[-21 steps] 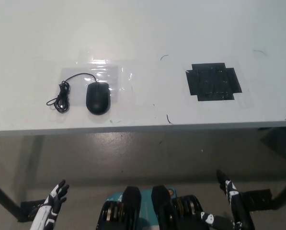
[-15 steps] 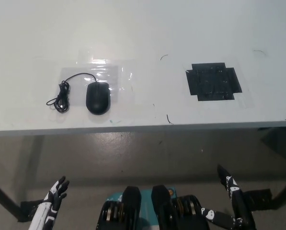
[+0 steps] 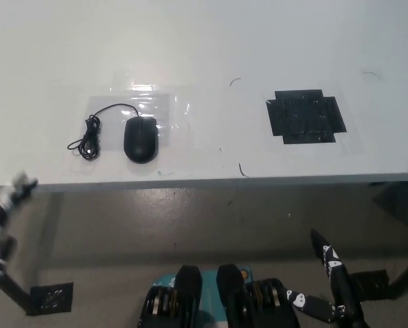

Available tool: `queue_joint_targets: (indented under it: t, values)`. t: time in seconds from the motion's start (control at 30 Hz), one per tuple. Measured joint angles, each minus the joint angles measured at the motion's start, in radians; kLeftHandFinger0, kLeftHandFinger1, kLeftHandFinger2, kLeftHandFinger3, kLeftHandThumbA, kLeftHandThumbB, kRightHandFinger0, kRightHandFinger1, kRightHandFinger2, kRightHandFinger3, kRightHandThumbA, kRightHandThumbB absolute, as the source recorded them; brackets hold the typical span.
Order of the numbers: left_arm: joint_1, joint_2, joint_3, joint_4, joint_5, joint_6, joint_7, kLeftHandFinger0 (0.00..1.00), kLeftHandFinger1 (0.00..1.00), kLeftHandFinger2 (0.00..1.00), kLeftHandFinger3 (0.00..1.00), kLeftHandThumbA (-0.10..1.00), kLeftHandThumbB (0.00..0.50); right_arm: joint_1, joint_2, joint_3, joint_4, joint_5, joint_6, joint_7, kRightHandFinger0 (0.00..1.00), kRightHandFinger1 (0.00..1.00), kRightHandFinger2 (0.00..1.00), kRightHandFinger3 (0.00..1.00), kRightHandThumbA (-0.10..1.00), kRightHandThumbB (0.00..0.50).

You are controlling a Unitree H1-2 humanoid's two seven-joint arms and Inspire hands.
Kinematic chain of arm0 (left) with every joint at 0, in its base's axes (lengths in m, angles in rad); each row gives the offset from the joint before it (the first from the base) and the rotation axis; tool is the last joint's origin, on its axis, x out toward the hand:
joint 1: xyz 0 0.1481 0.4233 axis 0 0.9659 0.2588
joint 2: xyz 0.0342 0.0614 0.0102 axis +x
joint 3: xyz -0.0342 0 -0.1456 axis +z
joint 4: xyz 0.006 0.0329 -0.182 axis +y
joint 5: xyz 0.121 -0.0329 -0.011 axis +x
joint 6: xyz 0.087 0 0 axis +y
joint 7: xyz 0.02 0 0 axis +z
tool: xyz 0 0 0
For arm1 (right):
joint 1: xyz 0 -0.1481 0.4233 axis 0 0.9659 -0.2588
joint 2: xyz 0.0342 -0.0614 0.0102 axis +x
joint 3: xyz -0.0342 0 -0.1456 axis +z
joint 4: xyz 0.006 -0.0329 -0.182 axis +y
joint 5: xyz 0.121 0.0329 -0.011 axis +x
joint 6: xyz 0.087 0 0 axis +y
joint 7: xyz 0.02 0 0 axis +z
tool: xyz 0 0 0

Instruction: The robot uses left hand to click on the left button of the black mouse, which is placed on the left area of the table

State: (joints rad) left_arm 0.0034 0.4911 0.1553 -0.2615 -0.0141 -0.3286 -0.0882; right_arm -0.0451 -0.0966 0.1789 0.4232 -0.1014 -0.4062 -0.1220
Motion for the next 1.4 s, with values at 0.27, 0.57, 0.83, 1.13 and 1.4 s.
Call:
queue_joint_targets:
  t: [0.27, 0.57, 0.83, 1.13, 1.4]
  values:
    - [-0.241, 0.225, 0.014, -0.047, -0.124, 0.169, -0.079, 0.0, 0.01, 0.07, 1.0, 1.0, 0.491, 0.0, -0.001, 0.0, 0.002, 0.0, -0.001, -0.004, 1.0, 1.0, 1.0, 1.0, 1.0, 0.413]
    - [-0.547, 0.272, -0.114, 0.072, -0.175, 0.349, -0.193, 0.0, 0.0, 0.19, 1.0, 1.0, 0.46, 0.002, -0.001, 0.0, 0.004, 0.0, -0.001, -0.004, 1.0, 1.0, 1.0, 1.0, 1.0, 0.402]
    - [-0.851, 0.26, -0.349, 0.394, -0.161, 0.51, -0.351, 0.01, 0.1, 0.43, 1.0, 1.0, 0.494, 0.004, -0.001, 0.0, 0.004, 0.0, -0.001, -0.004, 1.0, 1.0, 1.0, 1.0, 1.0, 0.4]
    - [-1.105, 0.209, -0.646, 0.788, -0.07, 0.632, -0.534, 0.0, 0.0, 0.27, 1.0, 1.0, 0.439, 0.004, -0.003, 0.0, 0.003, 0.0, -0.001, -0.004, 1.0, 1.0, 1.0, 1.0, 1.0, 0.408]
    - [-1.275, 0.16, -0.837, 0.995, 0.036, 0.697, -0.694, 0.0, 0.0, 0.38, 1.0, 1.0, 0.493, 0.005, -0.012, -0.001, -0.001, 0.0, -0.002, -0.004, 1.0, 1.0, 1.0, 1.0, 1.0, 0.41]
